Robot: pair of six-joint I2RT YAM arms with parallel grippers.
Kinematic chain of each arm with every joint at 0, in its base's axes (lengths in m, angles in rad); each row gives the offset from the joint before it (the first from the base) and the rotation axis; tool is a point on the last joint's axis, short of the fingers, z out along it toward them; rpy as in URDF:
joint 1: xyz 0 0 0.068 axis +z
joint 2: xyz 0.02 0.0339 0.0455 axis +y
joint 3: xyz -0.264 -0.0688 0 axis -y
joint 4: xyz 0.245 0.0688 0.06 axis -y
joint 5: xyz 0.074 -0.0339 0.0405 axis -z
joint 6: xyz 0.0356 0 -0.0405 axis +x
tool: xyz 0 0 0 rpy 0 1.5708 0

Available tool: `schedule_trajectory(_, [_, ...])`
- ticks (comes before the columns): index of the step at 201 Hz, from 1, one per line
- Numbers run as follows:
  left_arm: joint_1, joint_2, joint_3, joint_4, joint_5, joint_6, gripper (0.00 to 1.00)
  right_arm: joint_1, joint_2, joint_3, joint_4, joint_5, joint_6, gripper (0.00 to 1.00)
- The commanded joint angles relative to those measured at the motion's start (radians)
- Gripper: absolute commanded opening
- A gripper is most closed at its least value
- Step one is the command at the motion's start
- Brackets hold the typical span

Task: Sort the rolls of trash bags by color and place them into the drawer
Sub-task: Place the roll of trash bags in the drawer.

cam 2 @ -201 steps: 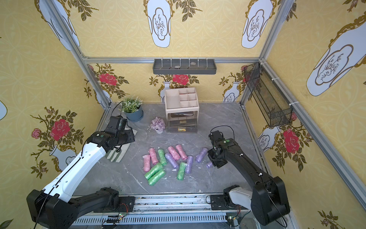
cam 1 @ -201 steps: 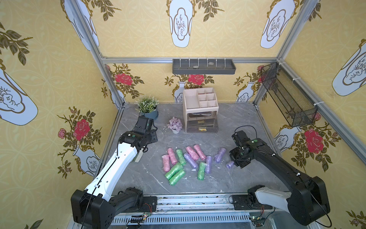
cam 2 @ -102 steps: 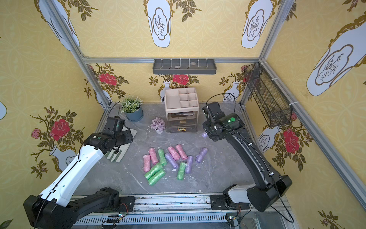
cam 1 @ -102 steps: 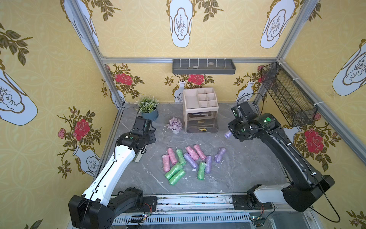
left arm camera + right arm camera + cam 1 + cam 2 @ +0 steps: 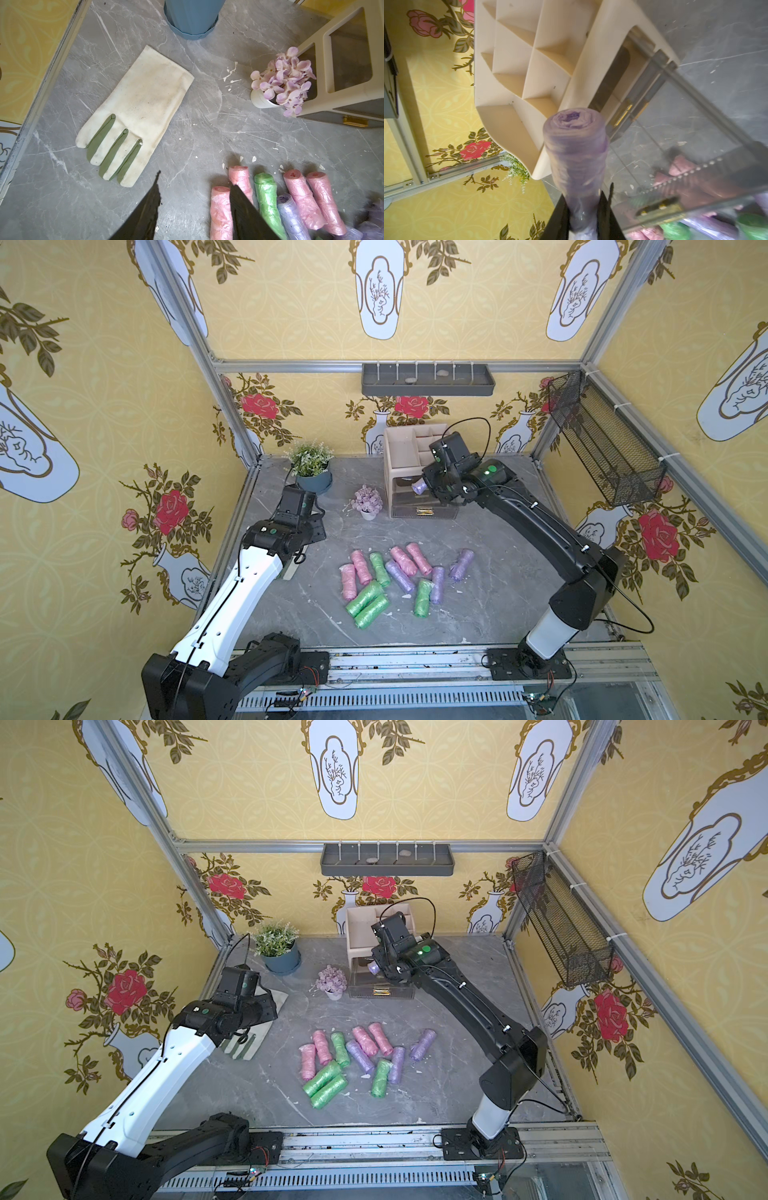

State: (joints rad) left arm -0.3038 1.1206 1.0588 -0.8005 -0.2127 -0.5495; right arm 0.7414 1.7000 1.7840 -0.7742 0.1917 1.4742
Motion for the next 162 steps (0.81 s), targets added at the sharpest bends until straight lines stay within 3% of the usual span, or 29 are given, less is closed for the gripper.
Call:
schedule_trajectory(1, [0.002, 0.001, -0.006, 0.000, -0.007, 0.008, 0.56, 0.001, 0.023, -0.009, 0.111, 0.008, 0.078, 0.23])
schedule_trajectory(86, [0.006, 0.021, -0.011, 0.007, 0.008, 0.011, 0.56, 0.000, 0.000, -0.130, 0.169, 0.069, 0.220, 0.23])
schedule_trajectory(162, [0.007, 0.022, -0.016, 0.008, -0.012, 0.008, 0.56, -0.061, 0.005, -0.205, 0.237, 0.044, 0.238, 0.25])
